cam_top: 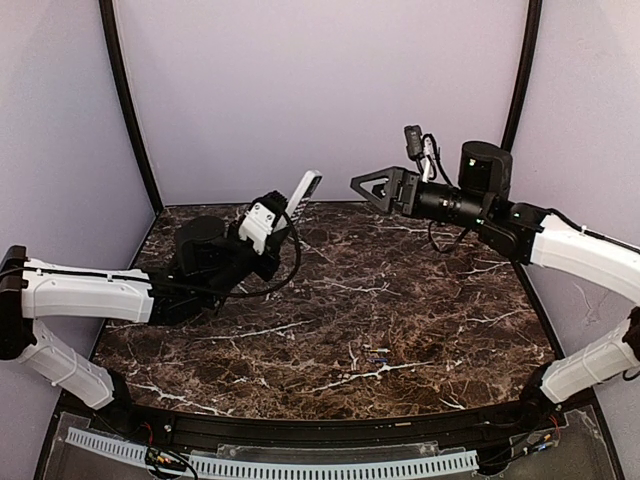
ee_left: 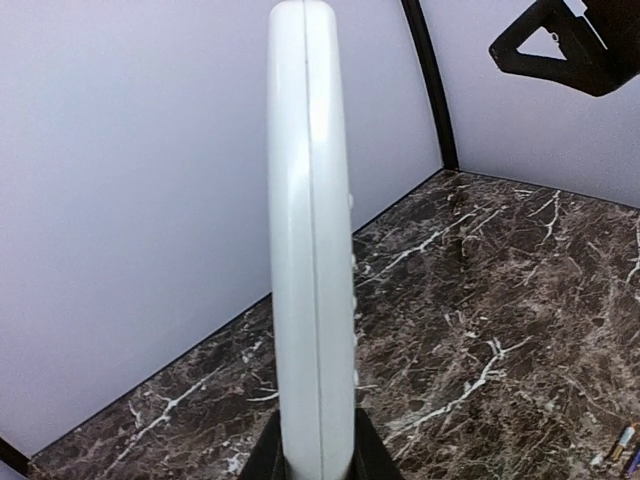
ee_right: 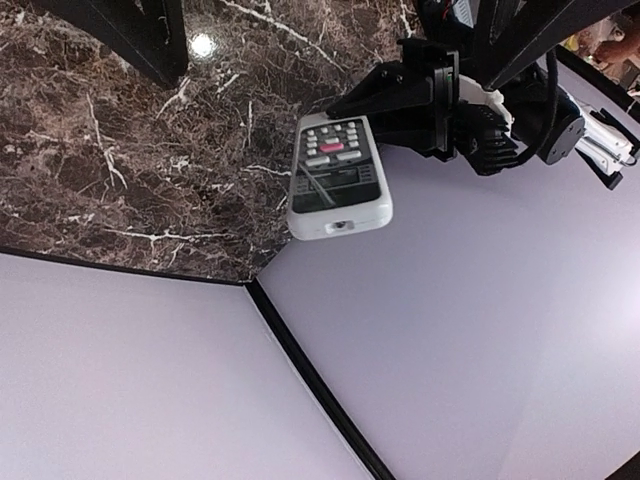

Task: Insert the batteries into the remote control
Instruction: Pass from the left arm to the right

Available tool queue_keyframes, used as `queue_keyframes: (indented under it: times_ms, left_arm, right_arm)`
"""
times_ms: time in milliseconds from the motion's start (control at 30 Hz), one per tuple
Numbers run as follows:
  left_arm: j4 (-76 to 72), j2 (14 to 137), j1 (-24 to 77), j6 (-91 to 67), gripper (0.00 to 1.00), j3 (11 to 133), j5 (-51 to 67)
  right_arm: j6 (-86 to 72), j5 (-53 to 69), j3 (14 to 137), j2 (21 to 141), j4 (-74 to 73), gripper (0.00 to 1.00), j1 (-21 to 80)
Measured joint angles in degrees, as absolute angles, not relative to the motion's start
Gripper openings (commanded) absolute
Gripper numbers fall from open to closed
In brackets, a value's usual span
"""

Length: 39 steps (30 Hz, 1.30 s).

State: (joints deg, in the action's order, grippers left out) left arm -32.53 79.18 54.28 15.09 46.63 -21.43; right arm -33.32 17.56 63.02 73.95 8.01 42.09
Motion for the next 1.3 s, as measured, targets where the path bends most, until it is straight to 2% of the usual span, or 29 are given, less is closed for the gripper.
queue_keyframes:
  times_ms: [300, 533, 633, 767, 967, 1200, 1300]
  left_arm:
    - [-45.12, 79.53, 60.82, 43.46, 0.00, 41.32, -30.00]
    - [-55.72, 84.03, 63.96, 59.40, 0.00, 41.28, -36.56]
    - [-61.69, 88.03, 65.39, 66.61, 0.00, 41.34, -39.03]
    - [-70.17, 95.00, 66.81, 76.31, 0.00, 42.44, -42.41]
    - [-74.13, 98.65, 67.18, 83.96, 0.00, 44.88, -44.82]
    - [-74.35, 99.29, 67.20, 87.42, 0.00, 46.06, -46.41]
    - [-74.78, 100.33, 67.31, 89.19, 0.00, 47.31, -47.16]
  right_arm:
    - [-39.16, 30.13, 64.01, 77.10, 4.99, 0.89, 38.87]
    - [-43.51, 34.89, 64.05, 78.08, 4.25, 0.81, 38.87]
    - [-45.60, 35.81, 64.03, 78.52, 4.64, 0.75, 38.87]
    - [-48.29, 35.90, 63.13, 78.78, 5.78, 0.61, 38.72]
    - [-50.89, 35.14, 60.58, 79.07, 7.97, 0.58, 38.15]
    - [-54.52, 34.83, 57.63, 79.07, 11.88, 0.38, 38.33]
    - [-56.01, 34.65, 56.64, 79.07, 13.72, 0.33, 38.33]
